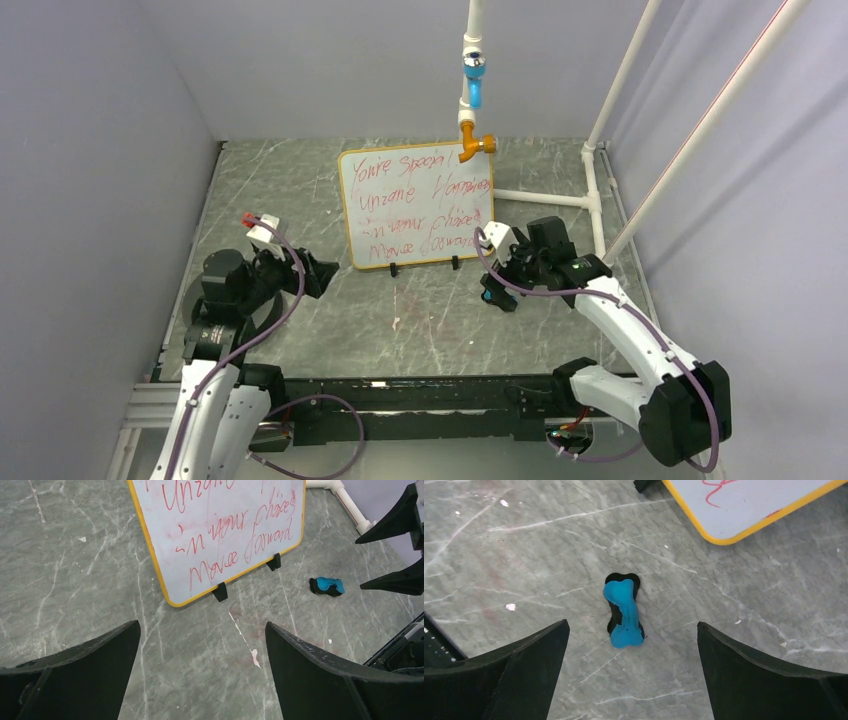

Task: Erase the whiteboard
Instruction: Pick up the whiteboard eraser from the center of the board.

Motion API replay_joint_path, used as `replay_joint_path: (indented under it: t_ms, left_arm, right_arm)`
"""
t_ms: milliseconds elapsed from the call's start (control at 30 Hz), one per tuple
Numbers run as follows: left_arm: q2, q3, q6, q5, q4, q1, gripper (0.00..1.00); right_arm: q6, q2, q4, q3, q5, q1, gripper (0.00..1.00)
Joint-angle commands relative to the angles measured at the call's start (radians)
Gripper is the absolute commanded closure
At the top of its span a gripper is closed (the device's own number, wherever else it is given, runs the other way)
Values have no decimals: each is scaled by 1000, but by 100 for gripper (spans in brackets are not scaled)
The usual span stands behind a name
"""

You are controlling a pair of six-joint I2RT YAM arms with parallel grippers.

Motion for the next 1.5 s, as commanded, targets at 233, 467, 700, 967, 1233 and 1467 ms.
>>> replay_joint_path:
  t_ms: [233,467,700,967,1233,1467]
  left_arm:
    - [42,20,6,52,39,65,1]
    - [40,16,3,62,46,72,1]
    - [38,15,4,61,44,74,1]
    - [40,12,1,67,47,74,1]
    - [43,8,-2,78,57,75,1]
    - [47,-7,-18,117,94,77,0]
  right_arm:
    - [43,97,56,-25,54,18,25]
    - [4,213,61,-29,108,49,39]
    - [38,334,94,4,177,101,44]
    - [41,390,104,15,178,123,52]
    - [47,427,106,21,175,130,69]
    - [48,435,90,38,163,131,100]
